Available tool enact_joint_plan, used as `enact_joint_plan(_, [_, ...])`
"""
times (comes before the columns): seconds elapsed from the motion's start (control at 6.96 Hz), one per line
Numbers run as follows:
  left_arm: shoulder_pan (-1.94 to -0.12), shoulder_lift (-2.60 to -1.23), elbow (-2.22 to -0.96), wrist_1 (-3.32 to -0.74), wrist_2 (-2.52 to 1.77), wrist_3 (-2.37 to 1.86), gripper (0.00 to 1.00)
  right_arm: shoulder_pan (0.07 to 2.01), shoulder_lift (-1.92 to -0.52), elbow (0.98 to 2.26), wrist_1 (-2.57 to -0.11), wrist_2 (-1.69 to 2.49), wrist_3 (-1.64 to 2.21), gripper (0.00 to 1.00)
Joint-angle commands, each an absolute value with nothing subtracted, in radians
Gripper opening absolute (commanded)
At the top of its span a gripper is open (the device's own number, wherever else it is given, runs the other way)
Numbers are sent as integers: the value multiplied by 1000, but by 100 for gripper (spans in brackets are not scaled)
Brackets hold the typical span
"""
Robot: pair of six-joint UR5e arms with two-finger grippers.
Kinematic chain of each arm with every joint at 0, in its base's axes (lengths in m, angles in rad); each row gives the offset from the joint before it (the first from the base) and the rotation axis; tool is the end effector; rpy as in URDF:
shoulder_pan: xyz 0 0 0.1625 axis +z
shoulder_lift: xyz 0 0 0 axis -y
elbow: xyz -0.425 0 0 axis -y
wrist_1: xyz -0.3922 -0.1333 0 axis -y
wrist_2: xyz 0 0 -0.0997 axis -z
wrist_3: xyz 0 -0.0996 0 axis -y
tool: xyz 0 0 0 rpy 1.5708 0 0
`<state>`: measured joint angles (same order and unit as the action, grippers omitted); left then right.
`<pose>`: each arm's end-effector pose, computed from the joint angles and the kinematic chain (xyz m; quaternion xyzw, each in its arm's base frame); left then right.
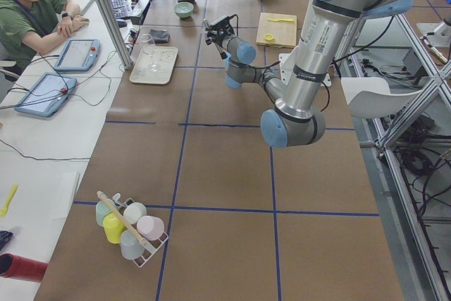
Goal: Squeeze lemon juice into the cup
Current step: 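Carry the metal rod with the left gripper down into the blue cup, then stir the cup contents with the rod held in the left gripper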
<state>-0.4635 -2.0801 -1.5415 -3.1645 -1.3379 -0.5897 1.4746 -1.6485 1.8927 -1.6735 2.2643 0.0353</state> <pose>0.4596 -0.4044 0.2184 0.6096 0.6024 0.0327 0.5142 0.0254 -0.4617 0.5532 0.0441 -0.3426 -0.0526 0.9370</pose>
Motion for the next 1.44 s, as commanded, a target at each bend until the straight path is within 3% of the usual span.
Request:
enact_joint_plan(0.0, [-368,-2155,-1436,-3253,-1191,-571,0,1483,-1657,1891,-1674,2264,34,100])
enact_joint_plan(0.72, [-304,-2180,-1306,-3257,-1093,-530,0,1491,-1663,1888,-1674,2261,31,100])
enact_joint_plan(1.29, [-299,-2195,-1374,-3251,-1106,-528,0,1491,-1666,1887,-1674,2261,31,100])
